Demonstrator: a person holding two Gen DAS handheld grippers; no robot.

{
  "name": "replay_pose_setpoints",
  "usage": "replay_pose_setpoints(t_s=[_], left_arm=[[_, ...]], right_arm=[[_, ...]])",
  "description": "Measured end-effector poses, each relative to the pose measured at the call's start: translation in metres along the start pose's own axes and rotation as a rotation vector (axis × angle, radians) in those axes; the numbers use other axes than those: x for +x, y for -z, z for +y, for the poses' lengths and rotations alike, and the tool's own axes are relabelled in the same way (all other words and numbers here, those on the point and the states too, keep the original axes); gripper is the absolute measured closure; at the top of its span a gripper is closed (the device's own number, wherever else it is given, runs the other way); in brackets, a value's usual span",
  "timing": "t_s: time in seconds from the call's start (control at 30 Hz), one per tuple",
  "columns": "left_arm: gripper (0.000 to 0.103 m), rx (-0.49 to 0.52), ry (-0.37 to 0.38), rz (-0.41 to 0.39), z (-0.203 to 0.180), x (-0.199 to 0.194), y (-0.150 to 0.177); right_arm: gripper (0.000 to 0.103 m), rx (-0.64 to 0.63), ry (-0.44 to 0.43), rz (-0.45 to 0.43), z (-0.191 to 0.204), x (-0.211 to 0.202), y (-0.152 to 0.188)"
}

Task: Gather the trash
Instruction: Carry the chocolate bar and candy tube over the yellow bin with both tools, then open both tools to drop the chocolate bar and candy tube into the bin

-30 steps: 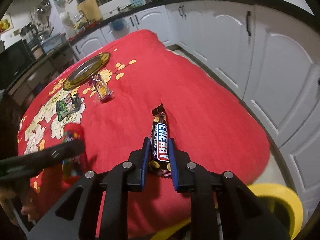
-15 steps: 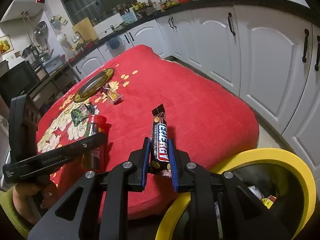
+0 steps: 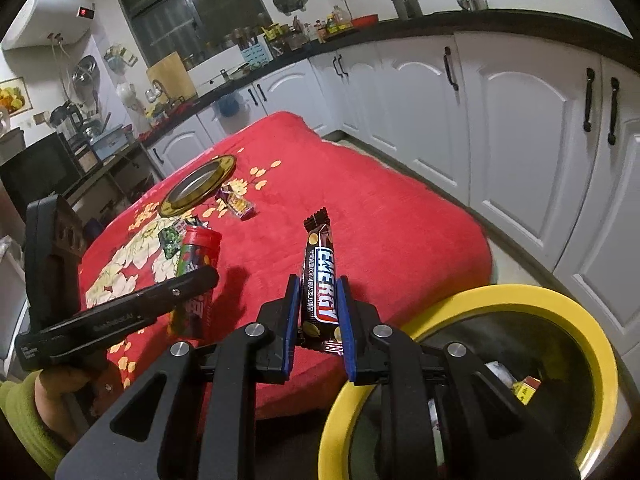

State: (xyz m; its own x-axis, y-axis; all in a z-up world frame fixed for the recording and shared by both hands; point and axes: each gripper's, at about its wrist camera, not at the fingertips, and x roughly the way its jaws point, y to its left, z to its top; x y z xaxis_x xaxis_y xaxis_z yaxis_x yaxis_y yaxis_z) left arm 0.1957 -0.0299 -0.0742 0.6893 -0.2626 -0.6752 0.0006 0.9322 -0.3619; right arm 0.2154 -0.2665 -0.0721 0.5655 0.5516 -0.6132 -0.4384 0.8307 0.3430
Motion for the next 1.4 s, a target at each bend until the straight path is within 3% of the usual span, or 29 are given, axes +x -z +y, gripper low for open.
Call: replay_pose_setpoints(t_s=[0.47, 0.87, 1.4], left_arm=[[0.08, 0.118, 0.099, -0.012, -0.06, -0.014, 0.008], [0.08, 0.241, 0.193, 0.054, -0.121, 0.007, 0.035], [0.08, 0.357, 0.234, 0.132, -0.164, 0.034, 0.062]], right_arm=[[0.085, 0.042, 0.085, -0.075, -0.026, -0.055, 0.008], [0.085, 0.141, 0.173, -0.052, -0.081, -0.088, 0.043], [0.083, 0.207, 0.191, -0.05, -0.115, -0.105, 0.062]])
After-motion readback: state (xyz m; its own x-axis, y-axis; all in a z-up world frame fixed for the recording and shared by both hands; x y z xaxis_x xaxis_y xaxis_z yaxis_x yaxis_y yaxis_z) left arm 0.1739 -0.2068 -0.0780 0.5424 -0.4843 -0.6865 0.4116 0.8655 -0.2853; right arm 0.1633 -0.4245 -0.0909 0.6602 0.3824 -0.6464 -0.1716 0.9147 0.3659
